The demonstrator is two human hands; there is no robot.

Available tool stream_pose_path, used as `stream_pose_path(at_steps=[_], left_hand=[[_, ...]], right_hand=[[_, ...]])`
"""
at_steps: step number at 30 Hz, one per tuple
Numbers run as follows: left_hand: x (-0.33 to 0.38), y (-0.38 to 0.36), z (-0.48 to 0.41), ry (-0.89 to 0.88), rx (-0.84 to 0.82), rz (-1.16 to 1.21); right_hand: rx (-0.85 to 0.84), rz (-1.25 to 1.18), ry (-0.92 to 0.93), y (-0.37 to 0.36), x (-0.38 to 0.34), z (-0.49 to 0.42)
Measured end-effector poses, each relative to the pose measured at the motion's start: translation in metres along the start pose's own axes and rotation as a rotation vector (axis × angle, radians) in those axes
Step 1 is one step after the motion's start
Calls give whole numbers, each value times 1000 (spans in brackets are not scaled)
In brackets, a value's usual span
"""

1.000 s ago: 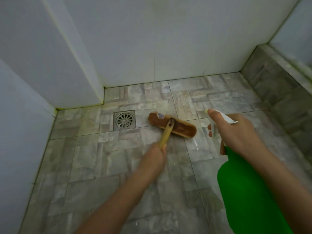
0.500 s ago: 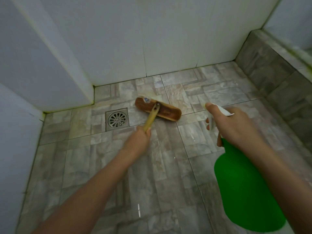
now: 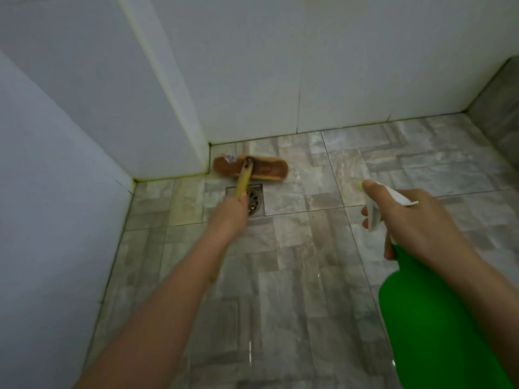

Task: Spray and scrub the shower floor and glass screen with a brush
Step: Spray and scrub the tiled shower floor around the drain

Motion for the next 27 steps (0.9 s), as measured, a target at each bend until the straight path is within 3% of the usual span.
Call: stream_pose_path(at_steps=[5,10,13,16,20,22,25,27], left_hand=[[13,16,-23,13,-37,64],[-95,-26,111,63,-66,68],[-130,-11,146,41,-86,1],[-124,24,138,-73,-9,10],[-99,43,123,-326,109,-167],[-121,41,119,-282,125,-196],[-179,35,135,-77,123,-156],[-188,44,129,-59,166,-179]], right_hand=[[-44,-18,8,-26,-10,4],[-94,-29,3,-44,-16,15],[-140,-32,9,-57,-21,23],[-156,-40,23,-66,-31,30],[-166,-10,97,-74,-50,39],[-171,-12,119,-74,-58,41],[-178,-2,152,-70,-65,45],[-184,16,174,-70,-69,45]])
Point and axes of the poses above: each hand's wrist, its own z-axis away from the middle knuckle, its own y-axis out of the back of the hand, x = y × z, the point moved 10 cm from there along -z, towards the middle knuckle, and after that the axes turned 9 degrees about y, right-handed, at the moved point
